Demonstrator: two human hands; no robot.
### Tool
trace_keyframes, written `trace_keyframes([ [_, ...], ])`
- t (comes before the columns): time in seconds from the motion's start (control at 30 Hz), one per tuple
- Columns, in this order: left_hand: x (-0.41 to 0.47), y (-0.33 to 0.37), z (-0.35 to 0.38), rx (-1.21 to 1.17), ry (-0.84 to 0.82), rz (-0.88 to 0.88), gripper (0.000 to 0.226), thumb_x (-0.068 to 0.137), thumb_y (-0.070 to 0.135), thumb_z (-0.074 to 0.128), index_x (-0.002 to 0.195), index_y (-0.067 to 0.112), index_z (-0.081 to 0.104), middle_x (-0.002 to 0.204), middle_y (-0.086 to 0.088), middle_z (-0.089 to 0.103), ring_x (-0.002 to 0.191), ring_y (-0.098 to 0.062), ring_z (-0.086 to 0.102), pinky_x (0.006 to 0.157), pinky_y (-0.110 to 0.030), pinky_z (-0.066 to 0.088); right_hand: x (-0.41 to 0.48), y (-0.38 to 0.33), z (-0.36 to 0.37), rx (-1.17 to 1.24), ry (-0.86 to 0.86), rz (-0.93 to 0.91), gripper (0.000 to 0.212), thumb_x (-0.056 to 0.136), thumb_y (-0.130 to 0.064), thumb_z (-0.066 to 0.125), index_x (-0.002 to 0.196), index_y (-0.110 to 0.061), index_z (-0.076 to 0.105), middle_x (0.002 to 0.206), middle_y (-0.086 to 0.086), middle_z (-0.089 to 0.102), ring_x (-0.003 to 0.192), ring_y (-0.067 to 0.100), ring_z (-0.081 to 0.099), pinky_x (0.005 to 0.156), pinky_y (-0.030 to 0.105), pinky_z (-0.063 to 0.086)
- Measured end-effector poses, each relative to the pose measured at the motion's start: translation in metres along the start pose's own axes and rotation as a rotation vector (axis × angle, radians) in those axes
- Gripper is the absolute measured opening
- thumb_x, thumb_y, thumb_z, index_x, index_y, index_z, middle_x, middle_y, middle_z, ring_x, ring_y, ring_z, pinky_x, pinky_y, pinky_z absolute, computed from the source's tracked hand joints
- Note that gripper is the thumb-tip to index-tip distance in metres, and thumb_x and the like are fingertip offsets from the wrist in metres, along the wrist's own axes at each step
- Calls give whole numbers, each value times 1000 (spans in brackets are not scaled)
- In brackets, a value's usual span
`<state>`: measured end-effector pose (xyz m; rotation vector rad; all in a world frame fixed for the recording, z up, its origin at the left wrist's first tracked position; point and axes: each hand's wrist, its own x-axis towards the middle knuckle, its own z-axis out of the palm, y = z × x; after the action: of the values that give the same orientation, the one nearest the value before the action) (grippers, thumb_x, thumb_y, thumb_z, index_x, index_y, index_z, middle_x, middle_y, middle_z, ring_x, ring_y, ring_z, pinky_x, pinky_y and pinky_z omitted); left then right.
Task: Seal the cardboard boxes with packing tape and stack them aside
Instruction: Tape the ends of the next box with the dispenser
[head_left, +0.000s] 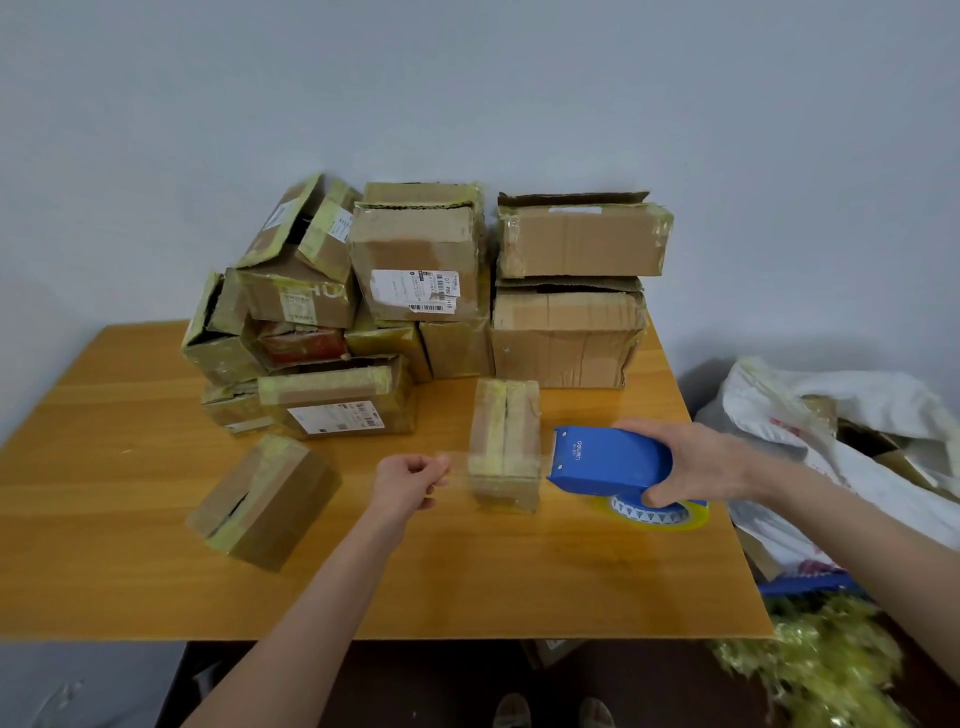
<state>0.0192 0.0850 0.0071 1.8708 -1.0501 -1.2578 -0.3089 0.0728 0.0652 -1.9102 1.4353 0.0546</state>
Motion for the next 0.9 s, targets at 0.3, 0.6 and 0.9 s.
trace_keyframes([
  [0.3, 8, -4, 0, 19, 21, 6, 19, 93, 23, 62, 89, 5, 70, 73, 0, 62, 66, -10, 50, 56, -21, 47, 6, -1, 7, -27, 14, 15, 72, 67, -32, 75, 119, -58, 33, 106, -18, 59, 98, 9, 59, 86, 39, 54],
  [0.6, 18, -11, 10, 69, 30, -18, 19, 93, 21, 62, 77, 11, 67, 72, -2, 62, 64, -12, 49, 56, -23, 46, 19, 0, 20, -132, -19, 83, 80, 71, -37, 73, 138, -46, 31, 110, -13, 58, 100, 16, 57, 85, 38, 53],
  [0.9, 26, -19, 20, 320, 28, -2, 24, 90, 31, 64, 68, 23, 64, 80, -3, 72, 79, -19, 65, 79, -42, 56, 37, -1, 30, -121, -72, 133, 80, 73, -32, 73, 141, -42, 30, 114, -8, 55, 104, 20, 55, 89, 40, 50],
])
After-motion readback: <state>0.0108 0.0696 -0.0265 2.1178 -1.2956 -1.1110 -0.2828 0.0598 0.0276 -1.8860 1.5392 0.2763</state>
